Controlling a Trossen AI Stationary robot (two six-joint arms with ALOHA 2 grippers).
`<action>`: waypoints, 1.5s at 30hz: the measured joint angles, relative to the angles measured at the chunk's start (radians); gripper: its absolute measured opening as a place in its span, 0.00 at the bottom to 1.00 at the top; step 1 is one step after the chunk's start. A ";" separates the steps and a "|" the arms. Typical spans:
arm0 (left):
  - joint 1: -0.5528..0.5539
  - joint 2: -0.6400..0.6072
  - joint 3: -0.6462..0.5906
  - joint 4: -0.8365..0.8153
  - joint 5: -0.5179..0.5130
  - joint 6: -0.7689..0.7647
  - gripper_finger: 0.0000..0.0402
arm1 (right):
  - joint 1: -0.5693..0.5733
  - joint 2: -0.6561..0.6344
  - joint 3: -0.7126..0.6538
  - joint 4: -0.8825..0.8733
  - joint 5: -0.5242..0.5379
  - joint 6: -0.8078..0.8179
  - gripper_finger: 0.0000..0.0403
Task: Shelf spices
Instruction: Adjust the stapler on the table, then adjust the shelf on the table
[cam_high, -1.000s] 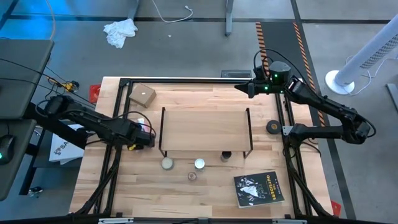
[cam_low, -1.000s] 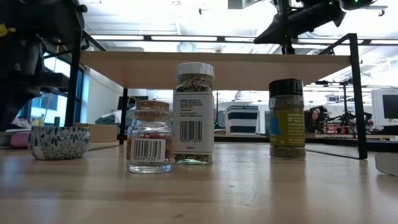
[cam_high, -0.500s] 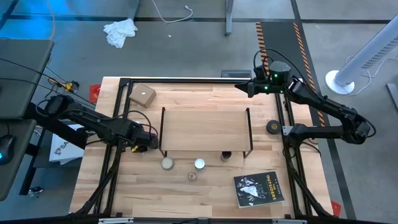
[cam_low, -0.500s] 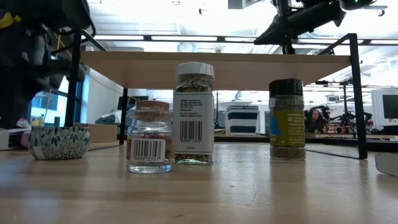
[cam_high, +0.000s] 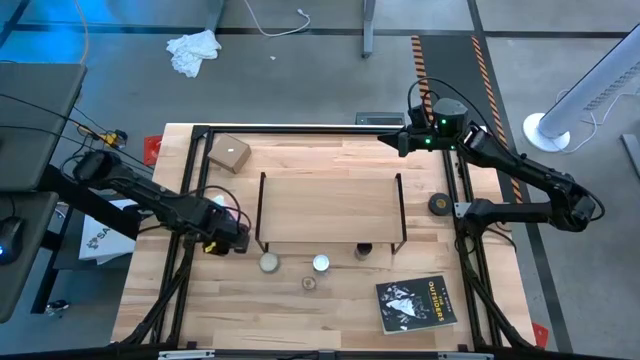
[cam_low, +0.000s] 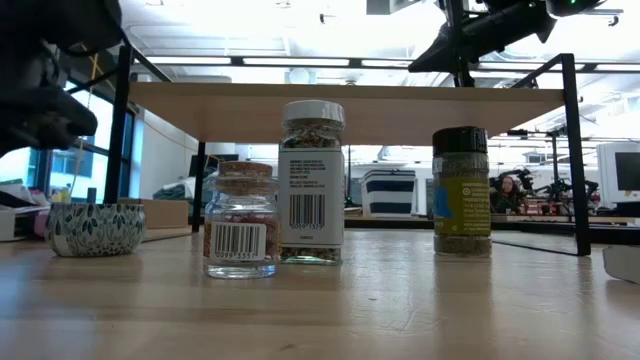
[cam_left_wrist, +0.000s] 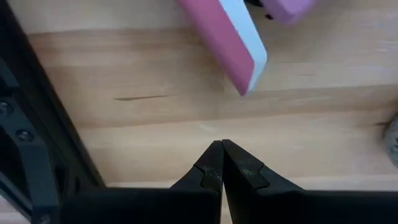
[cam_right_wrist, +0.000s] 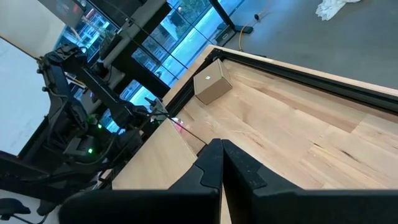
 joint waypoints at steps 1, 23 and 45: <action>0.000 0.000 -0.009 0.021 -0.003 -0.001 0.00 | 0.000 0.000 0.000 0.000 0.000 0.000 0.00; 0.267 -0.059 0.039 -0.150 -0.607 -0.013 0.00 | -0.002 -0.011 0.033 0.105 -0.011 -0.101 0.00; 0.095 0.033 0.720 -0.276 -0.713 0.850 0.00 | 0.373 -0.157 0.295 -0.824 -0.013 -0.212 0.00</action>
